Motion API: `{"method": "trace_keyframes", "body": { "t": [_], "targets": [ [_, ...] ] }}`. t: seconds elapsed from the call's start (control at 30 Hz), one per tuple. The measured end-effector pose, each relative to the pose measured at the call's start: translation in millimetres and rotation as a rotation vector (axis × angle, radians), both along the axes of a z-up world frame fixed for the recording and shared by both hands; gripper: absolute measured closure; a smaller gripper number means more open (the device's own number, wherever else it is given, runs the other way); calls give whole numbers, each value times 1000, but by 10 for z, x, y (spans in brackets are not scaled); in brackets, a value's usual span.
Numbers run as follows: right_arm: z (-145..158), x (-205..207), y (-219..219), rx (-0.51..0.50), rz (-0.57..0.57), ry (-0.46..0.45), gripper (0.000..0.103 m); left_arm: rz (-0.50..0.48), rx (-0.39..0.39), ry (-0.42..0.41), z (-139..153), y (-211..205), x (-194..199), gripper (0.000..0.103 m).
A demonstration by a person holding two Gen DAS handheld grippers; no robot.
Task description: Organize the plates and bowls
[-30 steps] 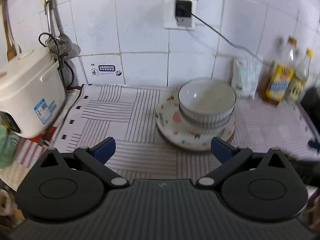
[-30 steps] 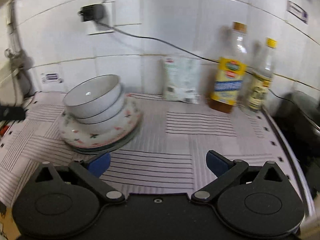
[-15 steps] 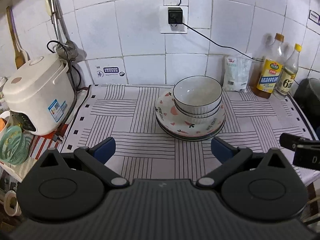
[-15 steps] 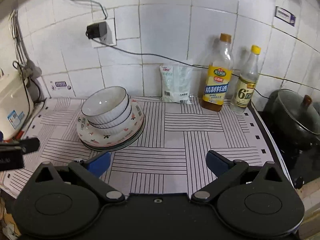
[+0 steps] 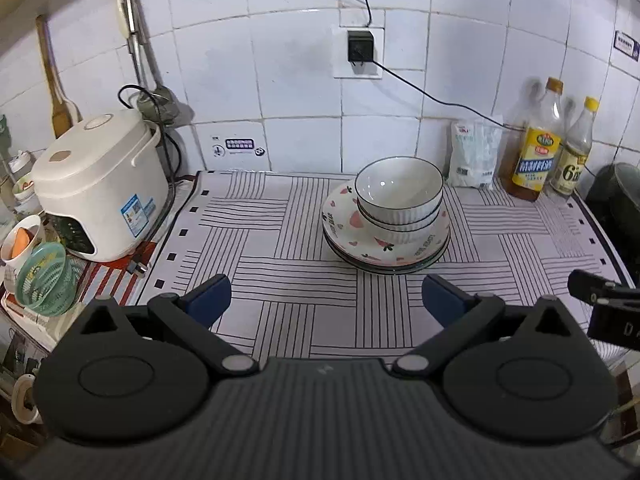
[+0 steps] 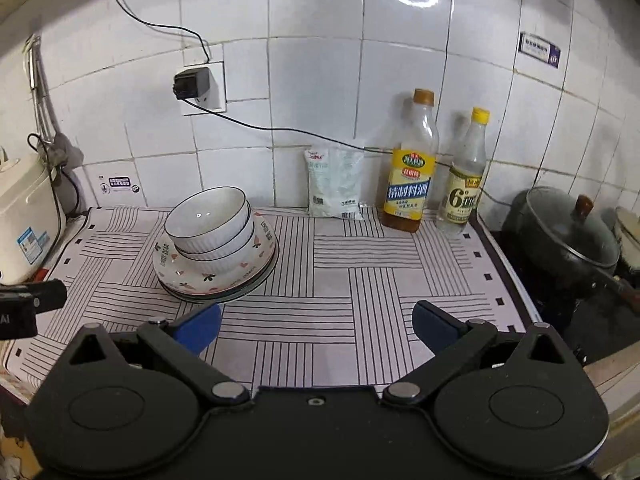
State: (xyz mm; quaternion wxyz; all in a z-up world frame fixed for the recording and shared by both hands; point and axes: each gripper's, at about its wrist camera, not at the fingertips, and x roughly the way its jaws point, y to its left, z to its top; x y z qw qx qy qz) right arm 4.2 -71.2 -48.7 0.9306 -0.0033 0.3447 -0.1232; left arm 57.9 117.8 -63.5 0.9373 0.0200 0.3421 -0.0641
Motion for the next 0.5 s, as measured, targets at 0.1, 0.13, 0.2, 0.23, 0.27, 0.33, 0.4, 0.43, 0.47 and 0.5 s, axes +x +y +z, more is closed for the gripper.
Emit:
{"method": "trace_keyframes", "body": {
  "t": [0.1, 0.13, 0.2, 0.23, 0.27, 0.33, 0.4, 0.43, 0.47, 0.5],
  "targets": [
    [30, -61, 26, -12, 8, -10, 0, -1, 18, 0, -9, -7, -19, 0],
    [35, -82, 32, -18, 9, -13, 0, 1, 25, 1, -17, -12, -29, 0],
    [40, -104, 35, -30, 11, -11, 0, 11, 25, 2, -32, -5, -39, 0],
    [45, -117, 38, -32, 11, -7, 0, 19, 20, 5, -40, 5, -40, 0],
    [54, -129, 41, -35, 14, -3, 0, 23, 15, 8, -48, 16, -42, 0],
    [89, -156, 47, -41, 16, -4, 0, 28, 8, 5, -56, 34, -52, 0],
    [117, -183, 53, -40, 16, -16, 0, 37, 11, 1, -55, 45, -70, 0],
    [129, -193, 56, -40, 17, -20, 0, 37, 12, -1, -48, 50, -74, 0],
    [138, -201, 60, -41, 18, -22, 0, 37, 11, -4, -39, 53, -83, 0],
    [145, -209, 67, -45, 19, -22, 0, 36, 12, -6, -30, 53, -92, 0]
  ]
}}
